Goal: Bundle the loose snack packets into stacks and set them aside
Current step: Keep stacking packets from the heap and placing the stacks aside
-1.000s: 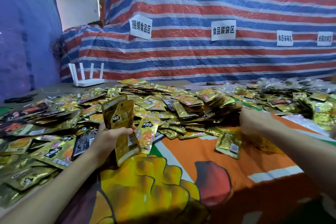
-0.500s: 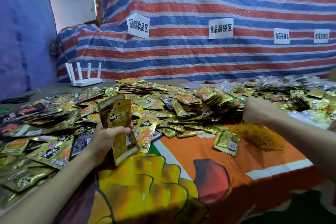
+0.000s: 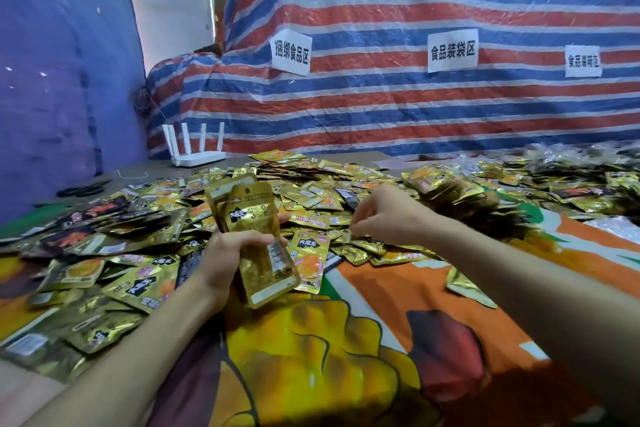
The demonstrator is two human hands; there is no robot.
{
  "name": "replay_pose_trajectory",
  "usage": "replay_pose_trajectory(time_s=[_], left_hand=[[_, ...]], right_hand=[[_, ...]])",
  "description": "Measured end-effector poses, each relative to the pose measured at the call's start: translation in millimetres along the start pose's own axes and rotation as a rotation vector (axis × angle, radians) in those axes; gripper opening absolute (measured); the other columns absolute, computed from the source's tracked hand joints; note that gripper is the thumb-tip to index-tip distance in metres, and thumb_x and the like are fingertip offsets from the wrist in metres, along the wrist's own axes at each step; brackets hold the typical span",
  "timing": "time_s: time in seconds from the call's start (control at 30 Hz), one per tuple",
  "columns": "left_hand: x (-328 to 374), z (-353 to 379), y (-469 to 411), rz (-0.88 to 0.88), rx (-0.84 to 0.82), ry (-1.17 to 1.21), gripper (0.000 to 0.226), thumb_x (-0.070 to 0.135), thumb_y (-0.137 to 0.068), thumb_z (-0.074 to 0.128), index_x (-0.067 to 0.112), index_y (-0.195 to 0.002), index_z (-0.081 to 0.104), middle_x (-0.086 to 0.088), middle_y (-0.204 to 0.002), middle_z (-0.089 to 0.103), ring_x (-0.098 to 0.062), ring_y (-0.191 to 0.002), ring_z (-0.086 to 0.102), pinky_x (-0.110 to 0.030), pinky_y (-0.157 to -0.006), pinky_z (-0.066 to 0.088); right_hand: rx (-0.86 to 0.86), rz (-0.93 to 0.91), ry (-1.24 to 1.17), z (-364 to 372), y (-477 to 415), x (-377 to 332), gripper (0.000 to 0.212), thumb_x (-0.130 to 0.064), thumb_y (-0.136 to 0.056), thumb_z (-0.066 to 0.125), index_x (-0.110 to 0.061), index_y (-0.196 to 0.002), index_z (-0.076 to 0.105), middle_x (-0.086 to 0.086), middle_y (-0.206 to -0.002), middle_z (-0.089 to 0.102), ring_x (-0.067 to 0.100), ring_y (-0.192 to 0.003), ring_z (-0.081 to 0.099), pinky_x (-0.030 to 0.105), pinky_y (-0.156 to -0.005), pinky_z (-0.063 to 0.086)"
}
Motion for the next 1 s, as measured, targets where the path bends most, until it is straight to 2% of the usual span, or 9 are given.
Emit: replay_pose_trajectory(time_s=[0.07, 0.23, 0.33, 0.4, 0.57, 0.63, 0.77, 0.87, 1.0], left_hand=[[-1, 1, 1, -0.034, -0.016, -0.011, 0.039, 0.008, -0.073, 0.059, 0.014, -0.107, 0.078, -0.013, -0.111, 0.075, -0.030, -0.097, 0.070, -0.048, -0.089, 0.055], [-8, -8, 1, -0.113, 0.116, -0.013, 0.014, 0.001, -0.075, 0.064, 0.002, -0.075, 0.078, -0.021, -0.084, 0.075, -0.029, -0.069, 0.073, -0.033, -0.056, 0.059], [-11, -20, -3, -0.137, 0.239, -0.028, 0.016, 0.000, -0.079, 0.066, -0.005, -0.091, 0.075, -0.029, -0.094, 0.073, -0.034, -0.072, 0.070, -0.042, -0.071, 0.060], [-12, -25, -5, -0.131, 0.269, -0.044, 0.022, 0.001, -0.078, 0.067, -0.007, -0.097, 0.075, -0.028, -0.095, 0.073, -0.032, -0.069, 0.070, -0.034, -0.065, 0.059], [-16, -14, -5, -0.188, 0.140, -0.046, 0.027, 0.007, -0.065, 0.067, 0.003, -0.089, 0.080, -0.023, -0.097, 0.075, -0.039, -0.091, 0.070, -0.048, -0.093, 0.055], [-21, -5, -5, -0.254, 0.023, 0.048, 0.032, 0.008, -0.061, 0.065, 0.002, -0.089, 0.079, -0.019, -0.092, 0.073, -0.035, -0.085, 0.069, -0.051, -0.099, 0.049], [-19, 9, -5, -0.284, -0.158, 0.371, 0.032, 0.004, -0.069, 0.056, 0.002, -0.098, 0.068, -0.010, -0.086, 0.063, -0.025, -0.075, 0.064, -0.040, -0.079, 0.056], [-15, 8, -6, -0.261, -0.191, 0.499, 0.031, 0.006, -0.074, 0.049, 0.005, -0.101, 0.063, -0.007, -0.085, 0.058, -0.021, -0.076, 0.058, -0.035, -0.071, 0.055], [-15, 10, -5, -0.280, -0.217, 0.512, 0.028, 0.008, -0.074, 0.048, 0.006, -0.098, 0.062, -0.006, -0.084, 0.055, -0.021, -0.078, 0.054, -0.033, -0.072, 0.053]], right_hand=[[-0.050, -0.078, -0.113, 24, -9, -27, 0.012, -0.018, -0.091, 0.070, -0.012, -0.094, 0.080, 0.001, -0.083, 0.075, 0.016, -0.077, 0.070, 0.028, -0.066, 0.057], [0.065, -0.132, -0.317, 50, -34, -56, 0.018, -0.023, -0.091, 0.071, -0.008, -0.093, 0.080, 0.009, -0.081, 0.075, 0.016, -0.067, 0.063, 0.027, -0.057, 0.050], [0.183, -0.138, -0.373, 63, -39, -51, 0.017, -0.025, -0.091, 0.071, -0.011, -0.090, 0.081, 0.004, -0.077, 0.074, 0.015, -0.067, 0.065, 0.032, -0.061, 0.052], [0.225, -0.124, -0.395, 72, -39, -42, 0.014, -0.025, -0.092, 0.071, -0.015, -0.089, 0.080, -0.002, -0.077, 0.073, 0.011, -0.070, 0.066, 0.029, -0.061, 0.051], [0.098, -0.113, -0.677, 75, -36, -29, 0.015, -0.016, -0.091, 0.072, -0.022, -0.078, 0.074, 0.007, -0.079, 0.073, 0.011, -0.068, 0.064, 0.028, -0.062, 0.049], [-0.066, -0.097, -0.895, 79, -33, -29, 0.021, -0.007, -0.091, 0.065, -0.016, -0.074, 0.073, 0.010, -0.080, 0.069, 0.015, -0.072, 0.062, 0.027, -0.063, 0.044], [-0.387, -0.055, -1.464, 82, -23, -35, 0.019, -0.016, -0.072, 0.052, -0.011, -0.059, 0.064, 0.009, -0.080, 0.067, 0.022, -0.079, 0.065, 0.032, -0.077, 0.044], [-0.377, -0.099, -1.707, 73, -22, -40, 0.015, -0.012, -0.070, 0.048, -0.008, -0.064, 0.061, 0.009, -0.068, 0.054, 0.029, -0.078, 0.064, 0.038, -0.086, 0.051], [-0.342, -0.154, -1.897, 66, -21, -44, 0.031, -0.005, -0.078, 0.052, -0.006, -0.096, 0.078, 0.000, -0.061, 0.052, 0.016, -0.053, 0.056, 0.038, -0.075, 0.061]])
Point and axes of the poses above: each hand's wrist, its own y-axis away from the middle knuckle, its own z-axis out of the palm, x = y × z, the point moved 8 cm from there along -y, towards the middle knuckle
